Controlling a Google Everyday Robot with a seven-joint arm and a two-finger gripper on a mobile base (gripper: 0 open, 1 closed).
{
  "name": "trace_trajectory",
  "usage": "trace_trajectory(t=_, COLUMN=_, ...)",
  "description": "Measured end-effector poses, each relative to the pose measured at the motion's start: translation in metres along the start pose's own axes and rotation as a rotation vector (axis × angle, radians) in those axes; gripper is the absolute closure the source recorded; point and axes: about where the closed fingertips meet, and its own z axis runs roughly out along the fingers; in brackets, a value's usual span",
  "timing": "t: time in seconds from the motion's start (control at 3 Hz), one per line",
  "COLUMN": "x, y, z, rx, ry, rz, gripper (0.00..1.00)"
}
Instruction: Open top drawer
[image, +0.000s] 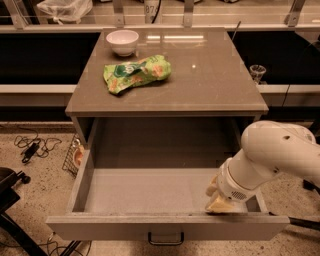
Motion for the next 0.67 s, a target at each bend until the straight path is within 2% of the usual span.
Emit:
trace_trajectory(t=0.33, x=-0.0004, y=0.0006, z=-0.0005, rx=0.001, ry=0.001, rz=-0.002, gripper=0.00)
trace_trajectory(t=0.67, x=-0.0004, y=0.0006, z=-0.0005, rx=0.001, ry=0.001, rz=-0.002, gripper=0.00)
